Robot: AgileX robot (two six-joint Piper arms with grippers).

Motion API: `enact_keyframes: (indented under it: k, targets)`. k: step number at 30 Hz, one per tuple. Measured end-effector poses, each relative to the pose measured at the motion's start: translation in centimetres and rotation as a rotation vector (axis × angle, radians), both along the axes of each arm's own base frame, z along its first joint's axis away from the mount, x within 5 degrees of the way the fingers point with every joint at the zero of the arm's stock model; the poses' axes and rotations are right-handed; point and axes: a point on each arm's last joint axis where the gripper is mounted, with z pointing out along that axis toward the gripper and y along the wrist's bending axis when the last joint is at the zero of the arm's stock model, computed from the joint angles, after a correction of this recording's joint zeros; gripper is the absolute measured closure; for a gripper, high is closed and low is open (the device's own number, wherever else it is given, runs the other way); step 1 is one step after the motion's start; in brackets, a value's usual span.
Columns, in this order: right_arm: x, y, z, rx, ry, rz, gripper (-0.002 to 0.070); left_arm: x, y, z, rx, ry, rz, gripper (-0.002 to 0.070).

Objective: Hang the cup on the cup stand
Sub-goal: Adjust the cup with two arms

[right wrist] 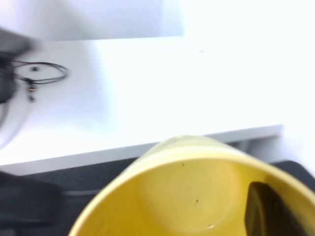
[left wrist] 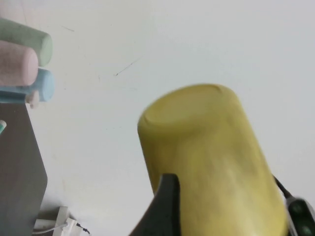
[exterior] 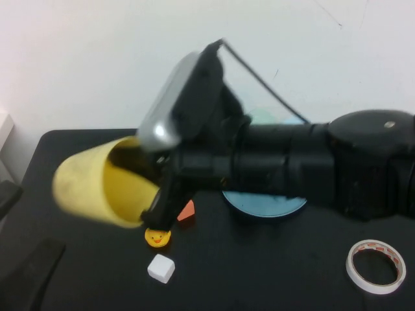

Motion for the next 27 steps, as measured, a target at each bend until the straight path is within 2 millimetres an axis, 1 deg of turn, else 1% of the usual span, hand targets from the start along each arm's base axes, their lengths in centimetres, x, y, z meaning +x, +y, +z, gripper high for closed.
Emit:
enact_keyframes:
  k: [5, 10, 14, 20, 22, 24, 27]
  targets:
    - [-2.0, 1.6, 0.7, 0.013, -0.025, 0.065, 0.0635, 0.0, 0.0, 0.0, -0.009, 0.005, -0.001, -0.0017]
    - [-2.4, 2.1, 2.0, 0.049, -0.045, 0.093, 0.0635, 0.0, 0.0, 0.0, -0.020, 0.011, -0.002, -0.0017]
    - [-3.1, 2.8, 1.6, 0.042, -0.044, 0.129, 0.0635, 0.0, 0.0, 0.0, -0.028, 0.014, 0.003, -0.0017]
    - [-5.0, 4.4, 0.7, 0.008, -0.107, 0.218, 0.0636, 0.1, 0.1, 0.0, -0.021, 0.016, 0.017, -0.0017]
    - [-5.1, 4.7, 0.6, 0.006, -0.117, 0.229, 0.0636, 0.1, 0.2, 0.0, 0.003, 0.003, 0.022, -0.0015]
    - [-5.2, 4.8, 0.5, 0.007, -0.119, 0.237, 0.0638, 0.1, 0.2, 0.0, 0.023, -0.007, 0.028, 0.0005]
    - [-5.2, 4.8, 0.5, 0.003, -0.139, 0.244, 0.0644, 0.2, 0.3, -0.1, 0.044, -0.016, 0.041, 0.0076]
